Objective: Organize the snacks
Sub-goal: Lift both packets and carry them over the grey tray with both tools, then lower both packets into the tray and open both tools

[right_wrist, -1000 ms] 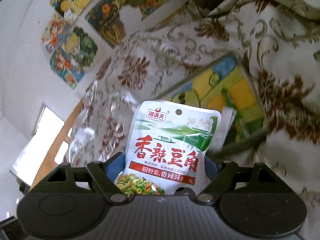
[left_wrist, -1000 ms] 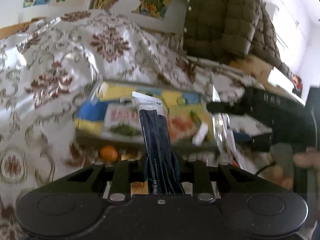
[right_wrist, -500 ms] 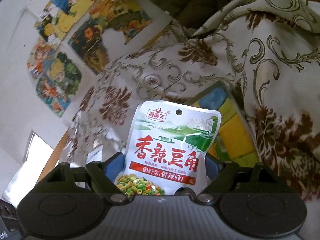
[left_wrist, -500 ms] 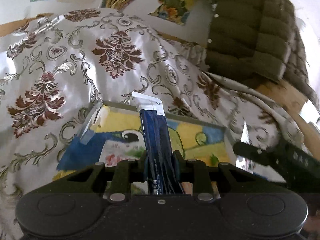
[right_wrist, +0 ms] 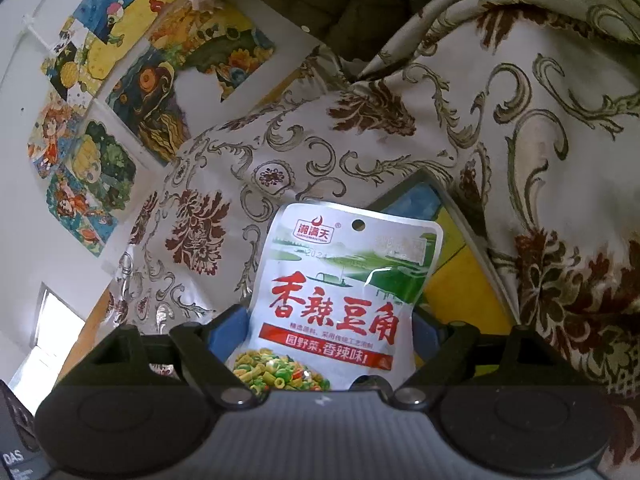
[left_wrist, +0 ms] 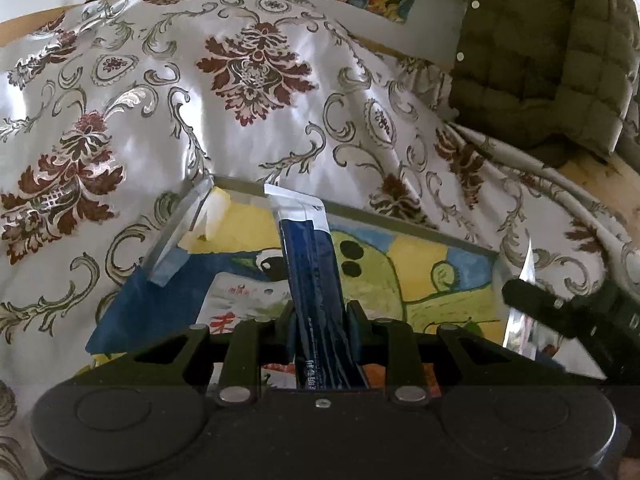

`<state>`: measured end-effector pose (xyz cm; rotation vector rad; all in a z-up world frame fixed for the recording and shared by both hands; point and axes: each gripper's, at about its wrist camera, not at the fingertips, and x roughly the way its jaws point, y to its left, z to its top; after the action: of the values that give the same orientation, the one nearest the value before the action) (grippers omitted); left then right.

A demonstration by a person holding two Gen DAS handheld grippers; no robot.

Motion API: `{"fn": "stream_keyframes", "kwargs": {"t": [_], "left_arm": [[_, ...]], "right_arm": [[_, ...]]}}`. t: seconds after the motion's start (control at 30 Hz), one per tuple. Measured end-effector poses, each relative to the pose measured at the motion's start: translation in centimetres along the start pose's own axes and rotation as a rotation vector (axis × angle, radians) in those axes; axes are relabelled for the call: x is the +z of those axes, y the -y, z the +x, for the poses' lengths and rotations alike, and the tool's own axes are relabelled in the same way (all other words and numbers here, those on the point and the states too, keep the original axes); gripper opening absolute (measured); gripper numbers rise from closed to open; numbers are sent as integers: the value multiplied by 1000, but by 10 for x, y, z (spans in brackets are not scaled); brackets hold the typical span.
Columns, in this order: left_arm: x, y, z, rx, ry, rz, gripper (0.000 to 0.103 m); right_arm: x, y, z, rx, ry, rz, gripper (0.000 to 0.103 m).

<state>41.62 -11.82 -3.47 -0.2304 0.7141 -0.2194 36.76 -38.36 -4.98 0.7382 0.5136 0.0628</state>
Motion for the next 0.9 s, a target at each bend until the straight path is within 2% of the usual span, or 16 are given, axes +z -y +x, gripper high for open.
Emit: {"fn": "stream_keyframes", "kwargs": {"t": [0.43,0.5,0.73,0.83,0.9], "left_arm": [[3,-4,1,10,-29,-47,31],[4,-3,-2,14,-22,-43,42],[6,-1,-18,33,7,-29,64],[7,-2,-30,41,28,-35,79],[7,-1,-42,50,49,-30,93]], "right_arm": [[-8,-8,10,-55,-27,-43,92],[-7,-9,9,-57,-29,-45,93],[1,-13,-4,-39,-7,-39,97],[6,-20,-15,-29,10,-54,99],[8,-25,-23,-27,23,-70,101]]}}
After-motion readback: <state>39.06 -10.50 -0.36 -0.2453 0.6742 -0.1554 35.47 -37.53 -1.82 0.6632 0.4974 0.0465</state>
